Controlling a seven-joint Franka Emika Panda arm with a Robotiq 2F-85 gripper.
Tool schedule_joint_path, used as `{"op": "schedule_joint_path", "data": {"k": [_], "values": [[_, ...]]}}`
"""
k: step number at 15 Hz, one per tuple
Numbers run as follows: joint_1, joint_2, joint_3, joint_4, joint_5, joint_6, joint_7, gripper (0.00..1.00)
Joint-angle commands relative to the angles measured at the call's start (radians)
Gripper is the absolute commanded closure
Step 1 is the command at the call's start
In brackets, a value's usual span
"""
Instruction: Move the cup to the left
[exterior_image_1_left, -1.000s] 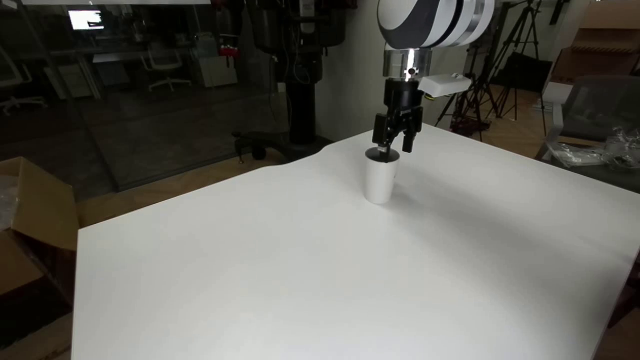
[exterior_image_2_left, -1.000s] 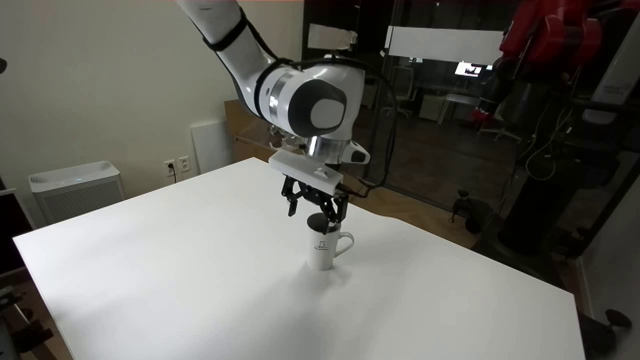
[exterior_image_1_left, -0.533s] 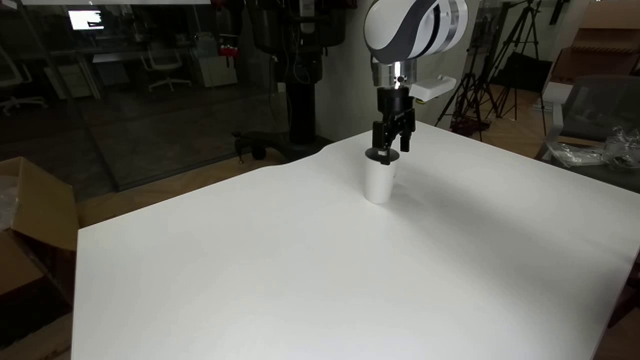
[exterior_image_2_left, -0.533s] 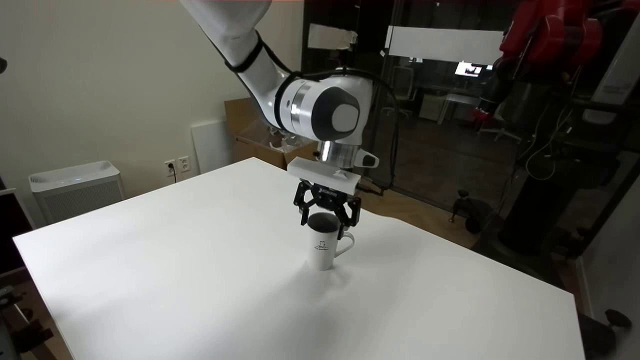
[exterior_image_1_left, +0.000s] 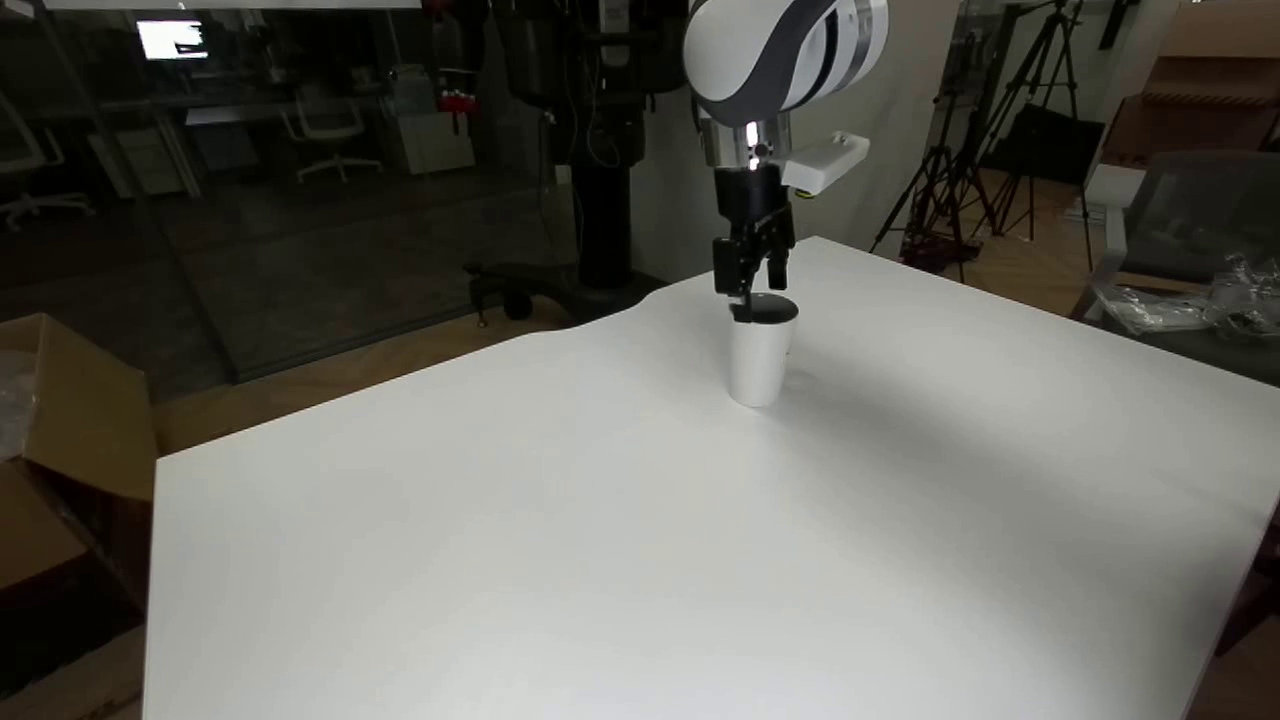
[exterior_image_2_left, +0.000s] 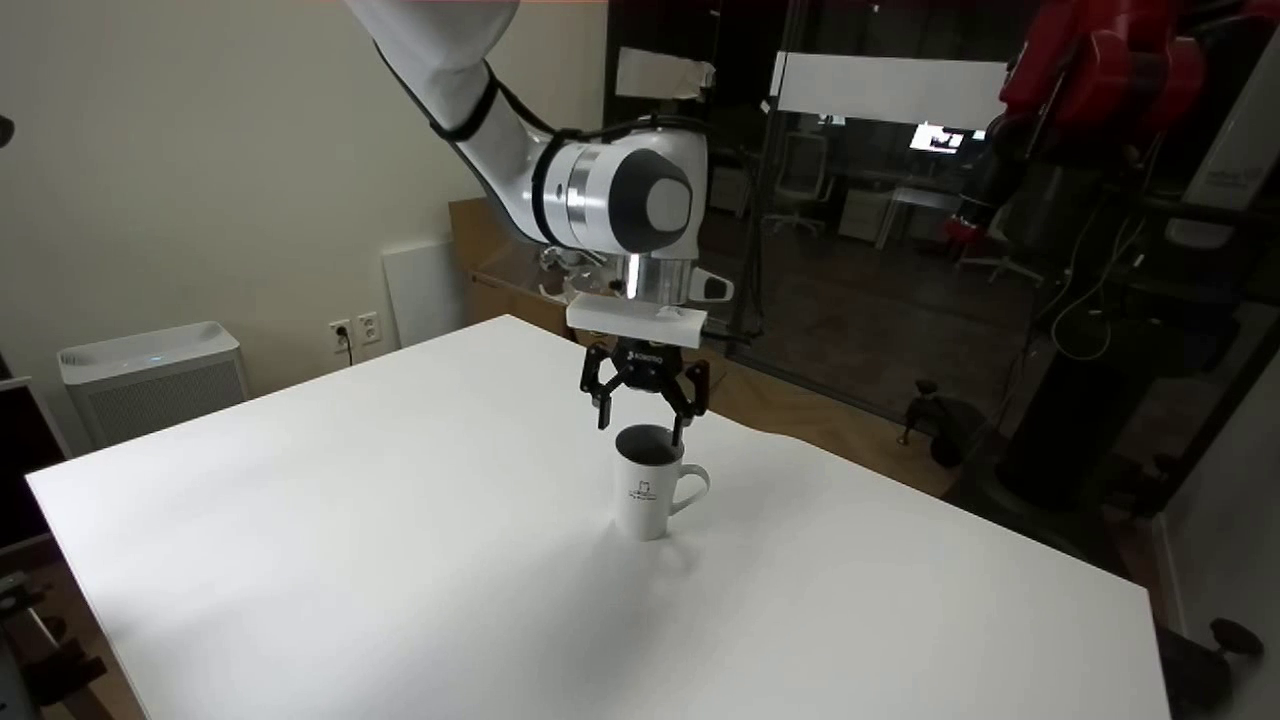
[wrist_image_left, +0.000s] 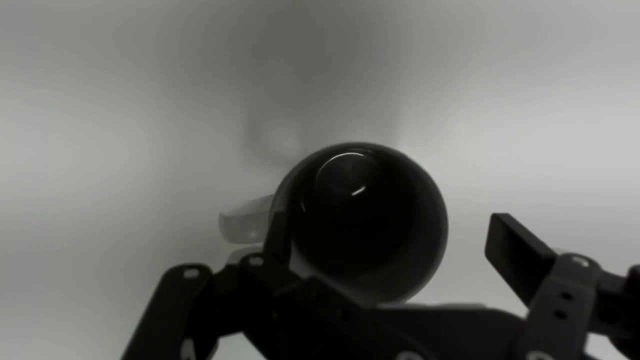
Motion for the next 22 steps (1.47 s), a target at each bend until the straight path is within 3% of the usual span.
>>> {"op": "schedule_joint_path", "data": {"k": [1, 10, 17, 18, 19, 20, 21, 22], "values": [[0.016, 0.023, -0.004, 0.058, -0.008, -0.066, 0.025, 0.0], [0.001, 0.063, 0.002, 0.098, 0.012, -0.134, 0.016, 0.0], [0.015, 0.161, -0.003, 0.22, -0.007, -0.218, 0.018, 0.0], [0.018, 0.172, -0.003, 0.236, -0.01, -0.228, 0.018, 0.25], [0.021, 0.181, -0.003, 0.249, -0.011, -0.233, 0.019, 0.25], [0.025, 0.191, -0.003, 0.263, -0.011, -0.238, 0.019, 0.21], [0.03, 0.202, -0.004, 0.277, -0.013, -0.245, 0.02, 0.09], [0.032, 0.213, -0.004, 0.29, -0.015, -0.25, 0.018, 0.08]]}}
